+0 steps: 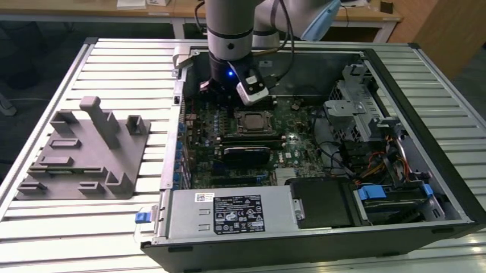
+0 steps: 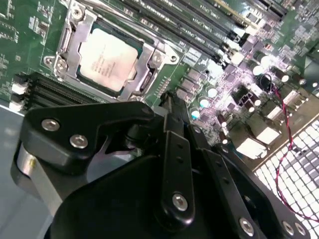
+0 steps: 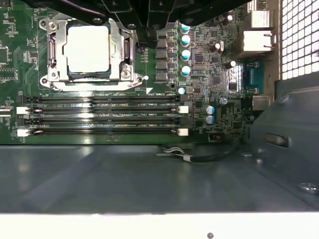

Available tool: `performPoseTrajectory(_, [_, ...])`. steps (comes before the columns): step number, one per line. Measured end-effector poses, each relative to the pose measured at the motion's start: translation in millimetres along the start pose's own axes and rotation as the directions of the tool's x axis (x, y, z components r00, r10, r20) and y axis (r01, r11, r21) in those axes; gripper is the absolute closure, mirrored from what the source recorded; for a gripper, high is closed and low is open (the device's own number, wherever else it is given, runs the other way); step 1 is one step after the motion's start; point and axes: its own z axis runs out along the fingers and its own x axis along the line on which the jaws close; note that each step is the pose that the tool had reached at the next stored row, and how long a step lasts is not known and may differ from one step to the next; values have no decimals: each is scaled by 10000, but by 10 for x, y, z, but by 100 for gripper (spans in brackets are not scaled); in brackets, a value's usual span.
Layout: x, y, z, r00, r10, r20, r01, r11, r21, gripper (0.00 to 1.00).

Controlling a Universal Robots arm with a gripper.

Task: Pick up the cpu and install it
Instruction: 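Install the first cpu locking lever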

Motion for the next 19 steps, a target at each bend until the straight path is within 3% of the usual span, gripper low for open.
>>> performPoseTrajectory(7, [0, 1, -23, 10000, 0, 0, 0, 10000, 0, 89])
performPoseTrajectory(19, [-2, 10, -218, 10000, 0, 0, 0, 10000, 0, 89])
